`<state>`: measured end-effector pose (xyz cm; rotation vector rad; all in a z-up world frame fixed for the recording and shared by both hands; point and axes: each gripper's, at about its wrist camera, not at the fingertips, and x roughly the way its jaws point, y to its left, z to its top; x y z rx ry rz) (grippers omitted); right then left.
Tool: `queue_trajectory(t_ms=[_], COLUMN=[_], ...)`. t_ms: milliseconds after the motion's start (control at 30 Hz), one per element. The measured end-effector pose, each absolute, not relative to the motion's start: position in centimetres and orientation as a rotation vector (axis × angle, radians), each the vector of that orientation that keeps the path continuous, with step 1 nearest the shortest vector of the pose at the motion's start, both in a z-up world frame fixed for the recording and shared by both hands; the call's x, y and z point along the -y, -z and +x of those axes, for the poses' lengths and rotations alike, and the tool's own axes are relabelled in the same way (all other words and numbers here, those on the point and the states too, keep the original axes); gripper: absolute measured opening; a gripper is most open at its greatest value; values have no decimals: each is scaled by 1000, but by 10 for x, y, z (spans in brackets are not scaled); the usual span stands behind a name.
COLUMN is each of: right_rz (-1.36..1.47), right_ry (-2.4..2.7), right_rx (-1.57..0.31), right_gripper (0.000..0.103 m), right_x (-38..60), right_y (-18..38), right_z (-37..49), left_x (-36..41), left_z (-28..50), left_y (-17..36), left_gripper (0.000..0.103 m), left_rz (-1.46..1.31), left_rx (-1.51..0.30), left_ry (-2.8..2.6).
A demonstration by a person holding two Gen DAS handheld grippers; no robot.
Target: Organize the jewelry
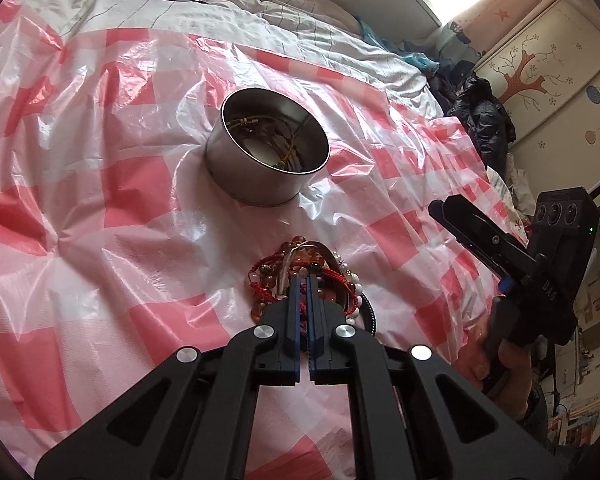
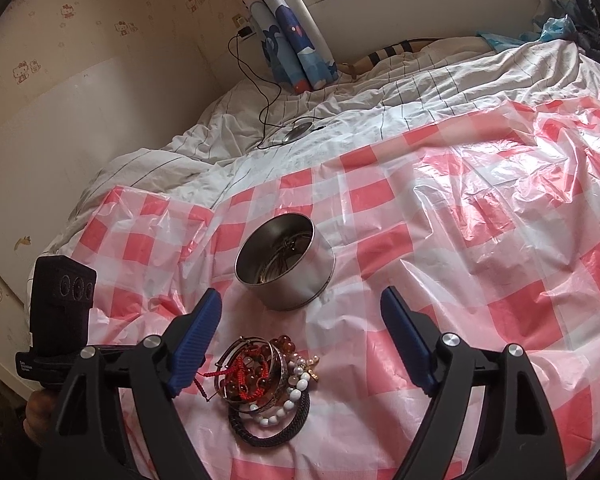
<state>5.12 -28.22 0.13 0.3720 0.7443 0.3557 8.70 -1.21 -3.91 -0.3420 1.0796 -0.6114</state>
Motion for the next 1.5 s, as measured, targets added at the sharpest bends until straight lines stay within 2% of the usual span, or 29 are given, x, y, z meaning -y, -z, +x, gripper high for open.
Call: queue_trajectory(t_ms=[233, 433, 767, 1000, 1033, 1100, 1133, 1200, 1267, 1367, 1500], right_rz=[372, 337, -71, -163, -165, -174, -177, -196, -199, -134, -24], right_ry=[-361, -429, -436, -403, -403, -406, -416, -422, -427, -437, -456], right_rx=[-750, -804, -814, -883, -900, -915, -918, -918, -904, -877, -812], right_gripper=[79, 80, 78, 57, 49, 37, 26, 13, 13, 4, 1], right_x=[281, 264, 196, 183, 183, 181, 180, 175, 174, 183, 199], right_y=[-1, 7, 18, 39, 42, 46, 47, 49, 46, 38, 20], right_z=[52, 56, 45, 62, 65, 67, 66, 64, 61, 59, 55], left_x=[-3, -10, -35, -52, -53, -56, -56, -57, -58, -58, -62], left_z=[88, 77, 73, 71, 72, 72, 72, 73, 74, 74, 74], left_y=[35, 8, -8, -12, -12, -11, -10, -10, -9, -9, -7], left_gripper=[2, 2, 2, 2, 2, 2, 2, 2, 2, 2, 2], left_rz=[-465, -541, -677, -729, -729, -733, -735, -738, -740, -742, -754], left_rx=[-1039, -893, -780, -747, -750, -754, -756, -758, -760, -761, -762], left_ry=[668, 801, 853, 848, 842, 835, 831, 826, 822, 815, 805])
